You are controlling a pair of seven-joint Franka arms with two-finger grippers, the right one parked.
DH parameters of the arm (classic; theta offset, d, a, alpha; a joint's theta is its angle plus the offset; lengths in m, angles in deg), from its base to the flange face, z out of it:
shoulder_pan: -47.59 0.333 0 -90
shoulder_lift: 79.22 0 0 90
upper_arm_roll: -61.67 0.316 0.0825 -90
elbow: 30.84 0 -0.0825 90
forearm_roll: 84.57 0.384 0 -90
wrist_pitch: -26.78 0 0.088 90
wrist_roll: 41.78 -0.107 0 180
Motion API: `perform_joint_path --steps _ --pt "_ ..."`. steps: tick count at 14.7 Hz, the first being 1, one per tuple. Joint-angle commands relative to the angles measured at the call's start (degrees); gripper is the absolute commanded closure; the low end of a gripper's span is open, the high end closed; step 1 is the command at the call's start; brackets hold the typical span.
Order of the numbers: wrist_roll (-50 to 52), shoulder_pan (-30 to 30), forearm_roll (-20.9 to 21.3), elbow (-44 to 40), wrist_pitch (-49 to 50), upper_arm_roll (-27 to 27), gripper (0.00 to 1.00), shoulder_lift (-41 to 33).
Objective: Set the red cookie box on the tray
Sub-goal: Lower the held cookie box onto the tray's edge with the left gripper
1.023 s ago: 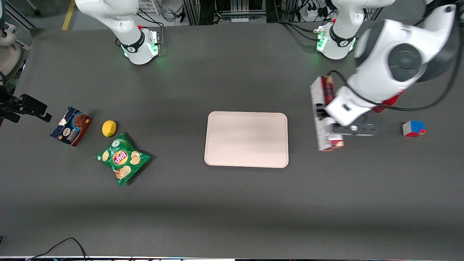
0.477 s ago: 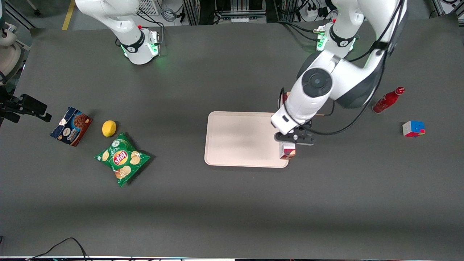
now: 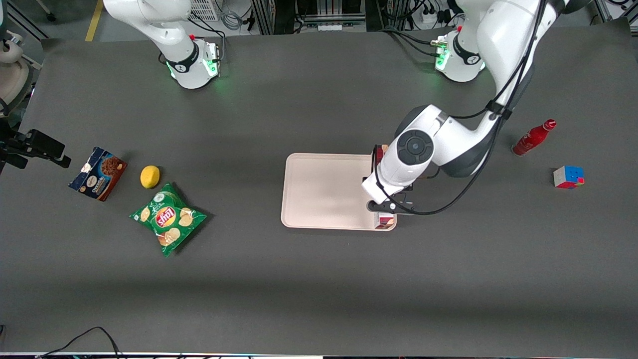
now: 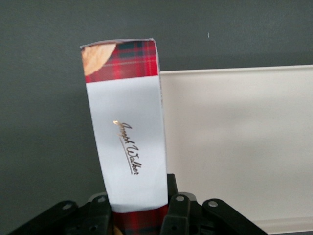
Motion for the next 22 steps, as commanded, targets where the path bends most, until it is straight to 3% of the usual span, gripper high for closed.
perform_joint_path --steps 1,10,17,21,22 --pt "2.0 -1.5 1.8 -0.8 -1.1 -0.2 1.00 2.5" --pt "4.6 -1.4 7.2 0.4 -5.7 -0.2 1.00 5.5" --pt "4.7 -1.4 7.5 0.1 -7.6 0.0 1.00 6.9" --pt "6.3 -1.4 10.1 0.1 -7.7 0.0 1.00 7.6" --pt "6.6 -1.4 10.7 0.2 -7.7 0.0 0.96 7.8"
